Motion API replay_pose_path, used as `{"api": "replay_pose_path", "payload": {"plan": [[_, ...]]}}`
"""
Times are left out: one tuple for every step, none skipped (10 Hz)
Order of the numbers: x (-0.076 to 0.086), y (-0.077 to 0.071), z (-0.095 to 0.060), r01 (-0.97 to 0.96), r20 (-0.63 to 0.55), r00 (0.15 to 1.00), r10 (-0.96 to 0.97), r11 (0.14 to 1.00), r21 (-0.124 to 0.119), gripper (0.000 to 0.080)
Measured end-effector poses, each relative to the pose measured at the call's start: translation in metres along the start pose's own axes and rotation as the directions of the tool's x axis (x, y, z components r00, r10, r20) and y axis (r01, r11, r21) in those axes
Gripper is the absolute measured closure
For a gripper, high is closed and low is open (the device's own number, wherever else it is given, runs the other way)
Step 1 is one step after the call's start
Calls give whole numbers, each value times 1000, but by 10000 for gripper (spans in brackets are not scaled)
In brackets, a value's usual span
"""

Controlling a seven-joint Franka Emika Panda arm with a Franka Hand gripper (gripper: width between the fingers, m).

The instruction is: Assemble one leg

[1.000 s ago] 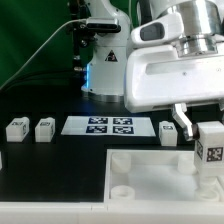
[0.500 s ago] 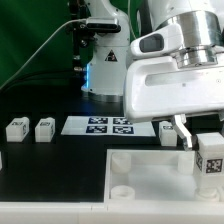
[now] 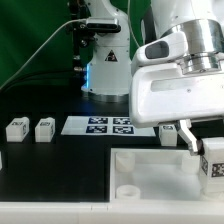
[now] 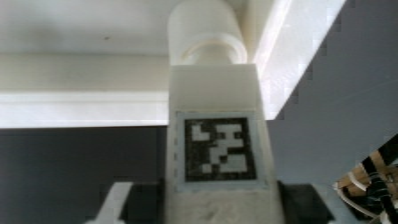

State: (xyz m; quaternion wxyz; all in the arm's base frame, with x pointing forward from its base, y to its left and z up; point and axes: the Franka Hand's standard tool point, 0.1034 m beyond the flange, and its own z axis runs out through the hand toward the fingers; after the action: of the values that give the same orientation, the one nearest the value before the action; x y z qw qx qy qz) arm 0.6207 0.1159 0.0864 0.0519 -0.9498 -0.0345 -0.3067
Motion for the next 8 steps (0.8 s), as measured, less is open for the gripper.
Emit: {"api": "replay_pose_path", "payload": {"plan": [[0,0,0,-7,0,1000,7,1000,-6,506],[0,0,0,-13,-1,1000,13,1000,-12,506],[0,0,0,-21,2,1000,21,1000,-17,506],[0,0,0,-26,5,1000,26,999,-19,506],[-2,0,1,-26,18,999,27,999,-18,409],[-2,0,1,-26,18,999,27,999,-18,409],[-2,1,1,-27,18,999,27,999,-18,232],[-3,1,1,-27,18,999,27,999,-18,167]]}}
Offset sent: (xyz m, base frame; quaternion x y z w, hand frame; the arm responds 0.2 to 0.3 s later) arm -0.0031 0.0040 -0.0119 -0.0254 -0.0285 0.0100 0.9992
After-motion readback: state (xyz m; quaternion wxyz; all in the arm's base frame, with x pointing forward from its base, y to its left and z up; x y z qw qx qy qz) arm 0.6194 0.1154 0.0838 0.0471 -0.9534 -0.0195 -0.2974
